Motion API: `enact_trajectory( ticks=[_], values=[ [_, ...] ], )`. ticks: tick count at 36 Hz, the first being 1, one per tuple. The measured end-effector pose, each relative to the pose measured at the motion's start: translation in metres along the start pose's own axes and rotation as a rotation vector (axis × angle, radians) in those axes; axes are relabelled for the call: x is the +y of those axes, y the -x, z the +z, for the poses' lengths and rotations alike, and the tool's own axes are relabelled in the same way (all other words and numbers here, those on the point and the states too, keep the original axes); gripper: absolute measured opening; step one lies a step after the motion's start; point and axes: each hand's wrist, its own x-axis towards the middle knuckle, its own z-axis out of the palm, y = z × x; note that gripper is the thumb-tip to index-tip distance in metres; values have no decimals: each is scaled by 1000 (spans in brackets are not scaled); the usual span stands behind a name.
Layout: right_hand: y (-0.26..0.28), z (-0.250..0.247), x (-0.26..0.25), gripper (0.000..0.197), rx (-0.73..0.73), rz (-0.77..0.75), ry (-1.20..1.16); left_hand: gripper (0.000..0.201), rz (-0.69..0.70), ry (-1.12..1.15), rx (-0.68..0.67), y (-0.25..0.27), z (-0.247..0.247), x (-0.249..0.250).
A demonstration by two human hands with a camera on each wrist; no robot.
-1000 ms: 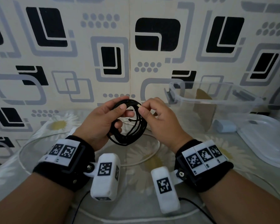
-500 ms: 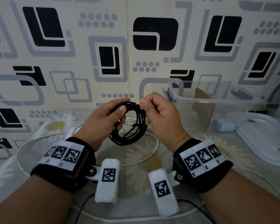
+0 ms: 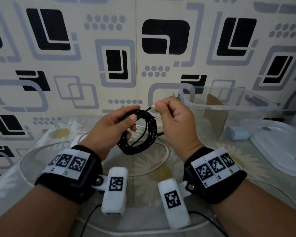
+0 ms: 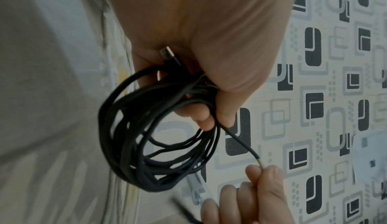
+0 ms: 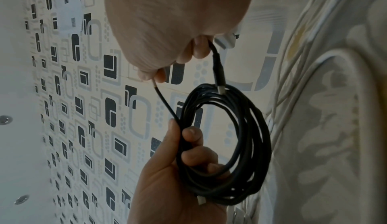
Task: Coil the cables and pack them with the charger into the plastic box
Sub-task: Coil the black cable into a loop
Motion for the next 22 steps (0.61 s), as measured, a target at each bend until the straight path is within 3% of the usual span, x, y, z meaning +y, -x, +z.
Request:
enact_trajectory(
  ticks=[11,20,22],
  values=[
    [-7,-7,3,21,63,43,-10,27,-16,-13,-35,0,-1,0],
    [-8,-9,5,19,-67,78,-70,21,-42,-58,-83,2,-4,-1],
    [-8,-9,5,18,-47,56,-62,34,-26,-111,-115,3,-2,0]
  ],
)
